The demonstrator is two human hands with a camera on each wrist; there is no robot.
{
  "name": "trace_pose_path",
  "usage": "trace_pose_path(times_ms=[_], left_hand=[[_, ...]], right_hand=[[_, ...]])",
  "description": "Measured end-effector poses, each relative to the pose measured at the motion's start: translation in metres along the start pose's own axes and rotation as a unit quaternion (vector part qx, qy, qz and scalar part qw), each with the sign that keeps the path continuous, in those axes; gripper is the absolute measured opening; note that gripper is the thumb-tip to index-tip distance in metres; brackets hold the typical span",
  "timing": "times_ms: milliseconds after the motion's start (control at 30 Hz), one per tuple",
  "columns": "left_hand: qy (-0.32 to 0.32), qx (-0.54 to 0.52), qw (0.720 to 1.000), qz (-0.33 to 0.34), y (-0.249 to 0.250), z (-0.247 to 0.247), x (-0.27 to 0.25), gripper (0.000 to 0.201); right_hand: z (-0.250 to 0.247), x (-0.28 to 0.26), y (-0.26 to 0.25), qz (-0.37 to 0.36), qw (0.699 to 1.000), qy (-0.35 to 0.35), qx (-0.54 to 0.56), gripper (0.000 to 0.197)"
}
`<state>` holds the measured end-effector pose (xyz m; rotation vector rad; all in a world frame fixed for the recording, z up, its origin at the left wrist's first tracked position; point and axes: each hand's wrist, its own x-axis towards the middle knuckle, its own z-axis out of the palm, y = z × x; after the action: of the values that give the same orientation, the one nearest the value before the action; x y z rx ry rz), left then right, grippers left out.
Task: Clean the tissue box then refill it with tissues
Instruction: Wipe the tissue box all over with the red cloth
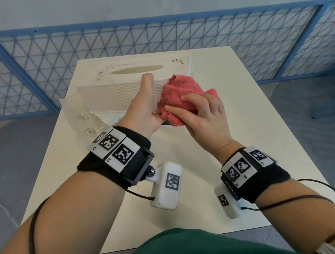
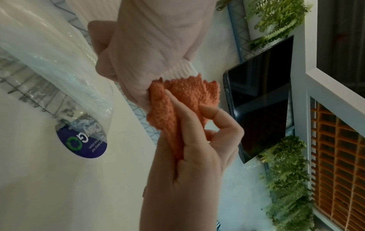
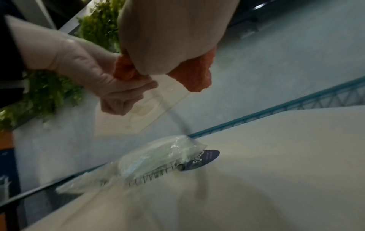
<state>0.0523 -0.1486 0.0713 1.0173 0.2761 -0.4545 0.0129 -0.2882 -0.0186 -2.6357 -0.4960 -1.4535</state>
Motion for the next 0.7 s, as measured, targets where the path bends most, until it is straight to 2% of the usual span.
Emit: trace_pose_path(times_ms=[67,133,200,233,267,333,367,433,467,533,567,600,633,700], left_hand=[[0.009,-0.01,1.0,0.019,0.001,-0.003,0.001,0.031],[0.036,-0.028,0.998,0.036,0.007,-0.007,-0.001,0.03],[0.059,-0.031,0.997,0.038,0.014,-0.013,-0.002,0.025],[0.061,-0.029,0.997,0.034,0.016,-0.016,-0.003,0.024],[0.061,-0.02,0.998,0.028,0.017,-0.019,-0.003,0.024],[0.051,0.012,0.999,0.015,0.017,-0.022,-0.003,0.025],[0.044,0.036,0.998,0.005,0.016,-0.024,-0.003,0.027],[0.027,0.087,0.996,-0.018,0.014,-0.028,-0.002,0.031],[0.019,0.122,0.992,-0.028,0.015,-0.03,-0.001,0.033],[0.013,0.198,0.98,-0.034,0.019,-0.034,0.0,0.038],[0.014,0.229,0.973,-0.033,0.022,-0.035,0.001,0.041],[0.017,0.256,0.966,-0.025,0.025,-0.037,0.002,0.042],[0.022,0.277,0.96,-0.014,0.029,-0.037,0.003,0.041],[0.032,0.305,0.952,0.012,0.035,-0.038,0.004,0.037]], right_hand=[[-0.003,0.001,0.006,-0.007,1.0,0.01,0.0,0.025],[-0.005,0.002,0.014,0.034,0.999,-0.011,0.001,0.022],[-0.004,0.0,0.026,0.147,0.988,-0.03,0.031,0.024],[-0.006,0.002,0.03,0.234,0.968,-0.026,0.084,0.027],[-0.009,0.007,0.032,0.336,0.926,-0.02,0.172,0.027],[-0.014,0.024,0.032,0.493,0.78,0.021,0.385,0.018],[-0.016,0.033,0.032,0.531,0.711,0.038,0.46,0.018],[-0.015,0.043,0.034,0.564,0.586,0.056,0.578,0.023],[-0.016,0.048,0.034,0.571,0.526,0.041,0.629,0.027],[-0.018,0.05,0.034,0.569,0.421,-0.048,0.705,0.046],[-0.02,0.05,0.033,0.568,0.388,-0.111,0.717,0.052],[-0.021,0.048,0.032,0.569,0.368,-0.168,0.716,0.056],[-0.02,0.044,0.03,0.569,0.369,-0.201,0.707,0.061],[-0.017,0.038,0.027,0.57,0.391,-0.202,0.694,0.079]])
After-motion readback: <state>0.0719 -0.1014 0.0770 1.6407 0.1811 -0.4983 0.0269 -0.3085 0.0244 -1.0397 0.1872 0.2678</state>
